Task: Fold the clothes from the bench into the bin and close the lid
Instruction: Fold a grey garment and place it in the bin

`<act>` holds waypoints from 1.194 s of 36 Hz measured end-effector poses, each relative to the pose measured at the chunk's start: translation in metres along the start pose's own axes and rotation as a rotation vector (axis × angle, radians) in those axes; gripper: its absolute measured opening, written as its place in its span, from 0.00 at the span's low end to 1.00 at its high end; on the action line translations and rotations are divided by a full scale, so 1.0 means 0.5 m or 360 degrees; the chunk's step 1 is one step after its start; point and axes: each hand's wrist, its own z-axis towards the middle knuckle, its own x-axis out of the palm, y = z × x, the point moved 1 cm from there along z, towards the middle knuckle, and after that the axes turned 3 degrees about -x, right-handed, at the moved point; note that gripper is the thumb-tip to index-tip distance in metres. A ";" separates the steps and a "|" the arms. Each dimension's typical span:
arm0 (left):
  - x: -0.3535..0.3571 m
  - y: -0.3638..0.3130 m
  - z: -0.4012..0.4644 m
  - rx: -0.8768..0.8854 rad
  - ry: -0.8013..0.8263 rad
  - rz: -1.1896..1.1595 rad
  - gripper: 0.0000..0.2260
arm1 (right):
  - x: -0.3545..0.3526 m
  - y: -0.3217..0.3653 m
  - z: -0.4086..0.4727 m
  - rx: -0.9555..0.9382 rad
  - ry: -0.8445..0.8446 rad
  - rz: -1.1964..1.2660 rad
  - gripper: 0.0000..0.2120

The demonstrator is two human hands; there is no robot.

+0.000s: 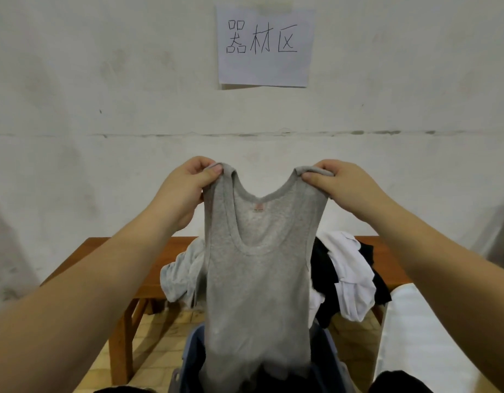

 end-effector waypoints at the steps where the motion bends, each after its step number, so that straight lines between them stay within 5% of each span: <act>1: 0.004 -0.001 -0.002 0.0013 0.0020 -0.0018 0.07 | 0.004 0.006 -0.002 -0.0009 0.0021 0.0009 0.11; 9: 0.047 -0.003 -0.022 0.0113 0.0266 -0.0031 0.02 | 0.036 0.054 0.001 -0.0080 0.0130 0.0161 0.17; 15: 0.084 0.005 -0.040 0.0076 0.0432 0.0024 0.04 | 0.079 0.091 0.008 -0.0166 0.0238 0.0238 0.08; 24: 0.086 0.010 -0.047 0.0046 0.0274 0.0140 0.06 | 0.135 0.008 -0.014 -0.0038 0.0160 0.0487 0.07; 31: 0.076 0.004 -0.042 0.0041 0.0223 0.0078 0.06 | 0.245 -0.122 -0.102 0.0160 0.1155 0.0435 0.25; 35: 0.063 0.006 -0.041 0.0044 0.0172 0.0078 0.05 | 0.285 -0.167 -0.133 0.0121 0.1499 0.0042 0.16; 37: 0.051 0.007 -0.038 0.0055 0.0118 0.0071 0.05 | 0.293 -0.192 -0.143 0.0089 0.1554 -0.0231 0.09; 43: 0.012 0.016 -0.026 0.0071 0.0022 0.0064 0.07 | 0.274 -0.237 -0.151 0.0174 0.1450 -0.0377 0.21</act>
